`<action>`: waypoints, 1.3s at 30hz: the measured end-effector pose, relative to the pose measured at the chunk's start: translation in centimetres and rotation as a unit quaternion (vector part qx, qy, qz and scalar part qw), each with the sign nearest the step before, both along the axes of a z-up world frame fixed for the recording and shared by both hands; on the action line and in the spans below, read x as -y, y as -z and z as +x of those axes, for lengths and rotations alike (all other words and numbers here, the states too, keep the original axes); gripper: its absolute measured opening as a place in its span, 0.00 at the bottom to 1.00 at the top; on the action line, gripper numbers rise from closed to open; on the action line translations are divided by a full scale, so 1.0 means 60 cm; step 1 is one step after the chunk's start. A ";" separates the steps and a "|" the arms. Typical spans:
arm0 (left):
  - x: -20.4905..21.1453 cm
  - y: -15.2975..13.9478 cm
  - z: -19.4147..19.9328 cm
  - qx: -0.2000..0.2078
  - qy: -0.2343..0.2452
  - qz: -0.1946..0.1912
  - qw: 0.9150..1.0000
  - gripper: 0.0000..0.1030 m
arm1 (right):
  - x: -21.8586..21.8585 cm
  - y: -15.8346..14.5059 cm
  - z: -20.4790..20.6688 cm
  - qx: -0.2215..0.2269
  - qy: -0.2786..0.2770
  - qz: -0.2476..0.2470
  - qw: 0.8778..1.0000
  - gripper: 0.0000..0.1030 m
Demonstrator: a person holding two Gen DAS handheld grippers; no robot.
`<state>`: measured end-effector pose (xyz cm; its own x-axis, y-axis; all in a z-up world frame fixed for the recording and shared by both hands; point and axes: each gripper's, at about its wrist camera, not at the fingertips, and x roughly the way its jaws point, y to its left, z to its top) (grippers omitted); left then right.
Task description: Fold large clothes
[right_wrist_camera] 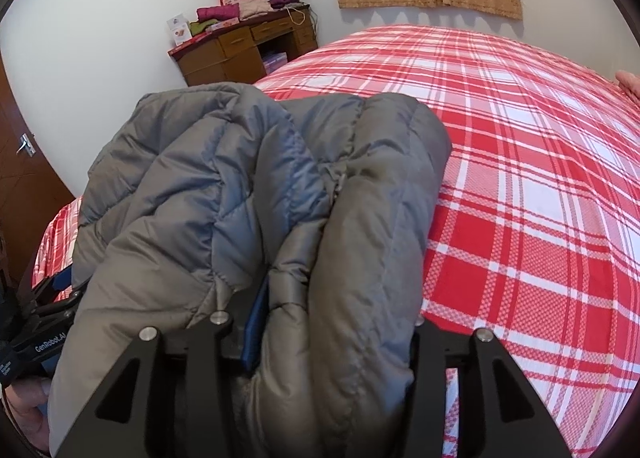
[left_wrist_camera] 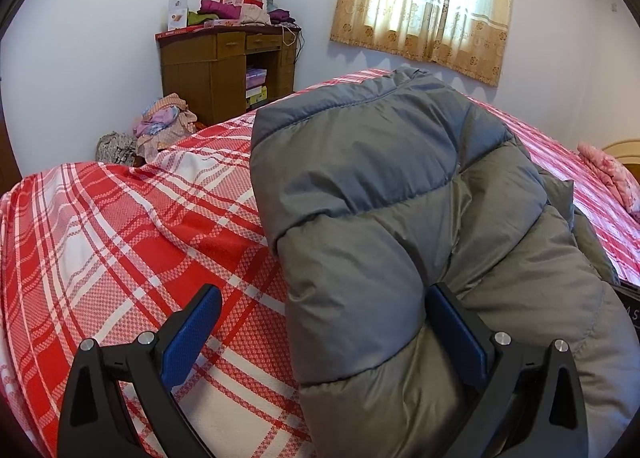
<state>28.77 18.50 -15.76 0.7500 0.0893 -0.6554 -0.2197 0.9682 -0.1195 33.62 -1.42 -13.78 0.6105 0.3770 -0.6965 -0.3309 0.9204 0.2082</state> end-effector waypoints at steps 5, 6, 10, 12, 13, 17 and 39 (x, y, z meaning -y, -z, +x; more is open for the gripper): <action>-0.015 0.013 0.002 0.004 -0.003 -0.024 1.000 0.99 | -0.005 0.002 0.001 -0.001 0.002 -0.005 1.000 0.49; -0.015 0.013 0.002 0.004 -0.004 -0.023 1.000 0.99 | -0.005 0.002 0.001 0.000 0.003 -0.007 1.000 0.49; -0.009 0.010 0.003 0.004 -0.006 -0.012 1.000 0.99 | -0.008 0.003 -0.001 0.003 0.009 -0.012 1.000 0.50; -0.007 0.007 0.005 -0.001 -0.008 -0.009 1.000 0.99 | -0.009 0.002 -0.001 0.003 0.011 -0.016 1.000 0.51; -0.006 0.005 0.003 -0.003 -0.009 -0.006 1.000 0.99 | -0.010 0.001 -0.001 0.004 0.009 -0.020 1.000 0.51; 0.003 -0.021 -0.006 -0.016 -0.016 0.023 0.999 0.99 | -0.004 -0.018 -0.013 0.002 0.011 -0.025 1.000 0.52; 0.047 -0.269 -0.221 0.153 -0.013 0.061 0.986 0.99 | 0.034 -0.225 -0.257 0.173 0.041 -0.013 0.984 0.70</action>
<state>15.48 15.69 0.38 0.9078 0.1740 -0.3816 -0.2152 0.9742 -0.0679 18.21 -3.44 -0.29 0.8408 0.3016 -0.4496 -0.3025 0.9504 0.0719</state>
